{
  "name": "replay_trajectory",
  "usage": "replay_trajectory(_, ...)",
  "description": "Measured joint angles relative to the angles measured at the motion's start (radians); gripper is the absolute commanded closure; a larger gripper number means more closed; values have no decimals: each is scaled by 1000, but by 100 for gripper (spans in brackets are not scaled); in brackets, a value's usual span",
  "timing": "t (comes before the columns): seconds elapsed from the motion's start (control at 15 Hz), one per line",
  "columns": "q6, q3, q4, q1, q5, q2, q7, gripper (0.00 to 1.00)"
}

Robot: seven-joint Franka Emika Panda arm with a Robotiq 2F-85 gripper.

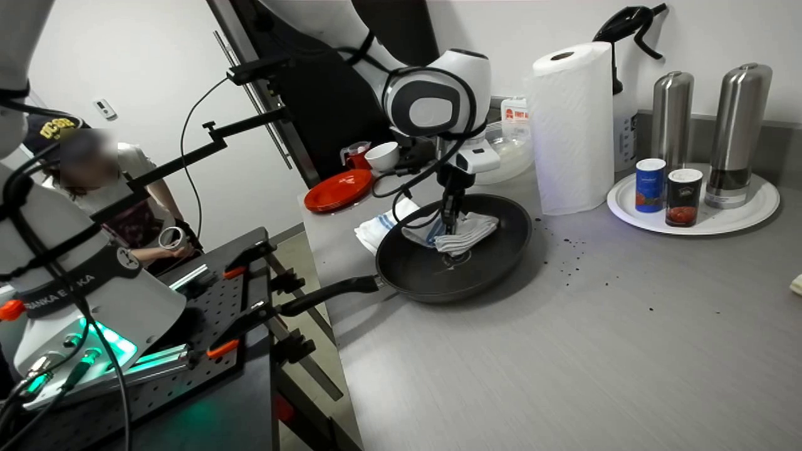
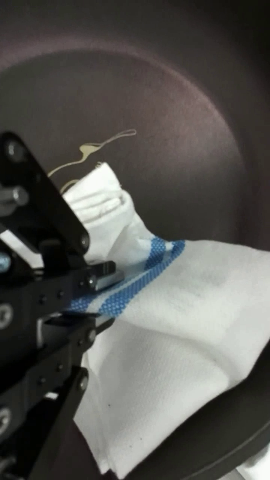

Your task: Use the tea towel on the right to wipe the pan

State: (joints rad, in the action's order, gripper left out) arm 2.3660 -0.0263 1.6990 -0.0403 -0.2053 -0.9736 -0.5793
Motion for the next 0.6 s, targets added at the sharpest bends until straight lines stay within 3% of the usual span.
replay_trajectory(0.6, -294, 109, -107, 168, -237, -2, 176, 97)
